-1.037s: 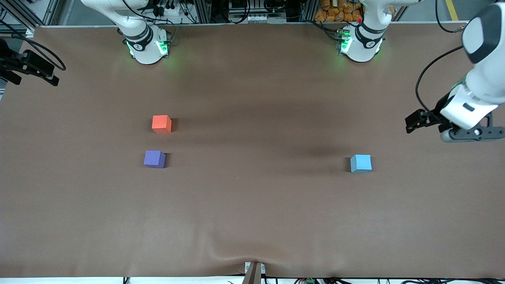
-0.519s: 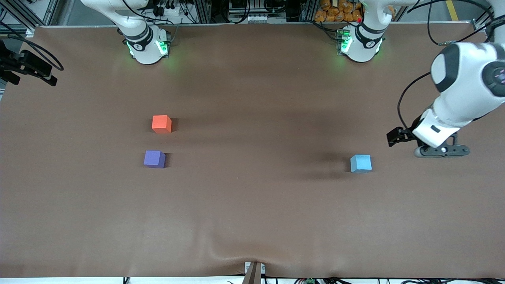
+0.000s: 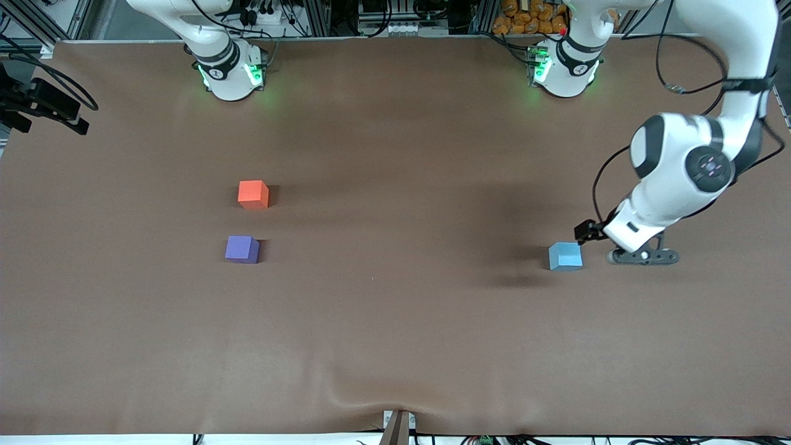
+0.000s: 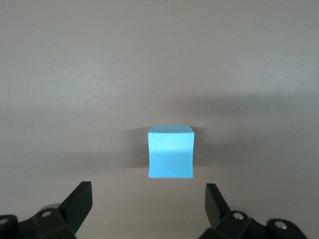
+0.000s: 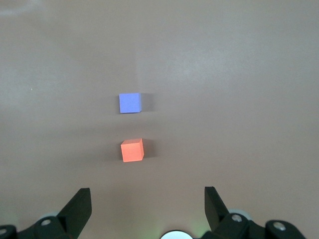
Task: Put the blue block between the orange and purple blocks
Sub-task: 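Reach the left gripper down to the light blue block and grasp it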
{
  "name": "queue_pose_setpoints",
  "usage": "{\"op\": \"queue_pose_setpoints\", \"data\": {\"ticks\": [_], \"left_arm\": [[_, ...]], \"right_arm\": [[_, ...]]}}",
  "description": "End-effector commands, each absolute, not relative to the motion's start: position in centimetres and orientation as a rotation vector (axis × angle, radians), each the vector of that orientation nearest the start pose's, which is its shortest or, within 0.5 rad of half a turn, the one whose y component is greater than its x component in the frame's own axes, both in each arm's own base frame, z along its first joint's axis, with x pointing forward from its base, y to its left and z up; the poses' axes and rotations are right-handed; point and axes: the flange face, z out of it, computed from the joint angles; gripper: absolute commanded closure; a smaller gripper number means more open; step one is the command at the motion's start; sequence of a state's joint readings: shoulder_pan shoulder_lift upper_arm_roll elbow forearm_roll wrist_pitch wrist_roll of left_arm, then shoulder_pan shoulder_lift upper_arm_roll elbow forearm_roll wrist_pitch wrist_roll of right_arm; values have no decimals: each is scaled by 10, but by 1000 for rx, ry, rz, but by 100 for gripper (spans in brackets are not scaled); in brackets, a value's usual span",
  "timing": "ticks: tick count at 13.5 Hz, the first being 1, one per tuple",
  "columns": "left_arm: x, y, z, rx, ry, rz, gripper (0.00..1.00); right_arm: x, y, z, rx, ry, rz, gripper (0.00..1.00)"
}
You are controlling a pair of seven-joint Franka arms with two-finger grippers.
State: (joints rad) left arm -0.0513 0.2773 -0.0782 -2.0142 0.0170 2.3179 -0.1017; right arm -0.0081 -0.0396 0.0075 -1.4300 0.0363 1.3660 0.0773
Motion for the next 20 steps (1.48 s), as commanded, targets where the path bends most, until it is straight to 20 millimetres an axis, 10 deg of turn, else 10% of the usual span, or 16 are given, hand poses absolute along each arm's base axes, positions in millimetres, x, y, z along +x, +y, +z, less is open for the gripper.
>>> {"op": "queue_pose_setpoints", "data": {"ticks": [1,16,20], "left_arm": [[600,-83,296,-3165,85,-59,0],[599,-95,209,-3180,120,1,0],[600,-96,202,-3179,127,-7,42]], "right_arm": [[519,2,697,-3085,103,40,0],[519,0,697,-3085,110,40,0],[519,0,697,-3085,110,40,0]]}}
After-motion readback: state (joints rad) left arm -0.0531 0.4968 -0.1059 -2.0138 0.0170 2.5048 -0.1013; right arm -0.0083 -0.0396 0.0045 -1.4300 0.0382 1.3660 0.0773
